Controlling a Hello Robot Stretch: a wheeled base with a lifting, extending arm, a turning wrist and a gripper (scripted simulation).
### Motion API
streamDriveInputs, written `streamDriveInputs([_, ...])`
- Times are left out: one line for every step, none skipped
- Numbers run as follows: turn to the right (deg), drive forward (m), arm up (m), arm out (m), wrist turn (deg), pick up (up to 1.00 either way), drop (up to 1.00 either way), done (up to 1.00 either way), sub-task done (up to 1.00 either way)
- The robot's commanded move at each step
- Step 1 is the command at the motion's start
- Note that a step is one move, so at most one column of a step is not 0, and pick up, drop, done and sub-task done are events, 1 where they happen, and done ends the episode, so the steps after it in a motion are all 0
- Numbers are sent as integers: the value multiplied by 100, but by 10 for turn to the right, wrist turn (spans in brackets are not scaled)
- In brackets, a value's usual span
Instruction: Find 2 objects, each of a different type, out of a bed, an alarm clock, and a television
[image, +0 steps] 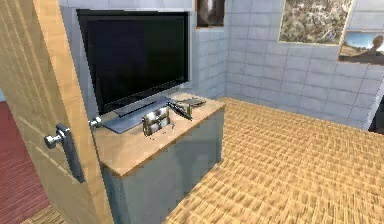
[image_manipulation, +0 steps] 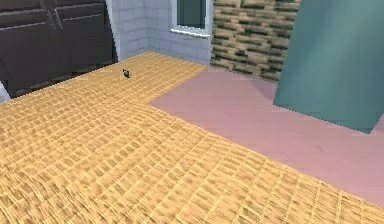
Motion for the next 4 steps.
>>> streamDriveInputs([0, 35, 0, 0, 0, 0, 0, 0, 0])
streamDriveInputs([-150, 0, 0, 0, 0, 0, 0, 0, 0])
streamDriveInputs([0, 0, 0, 0, 0, 0, 0, 0, 100])
streamDriveInputs([-450, 0, 0, 0, 0, 0, 0, 0, 0])
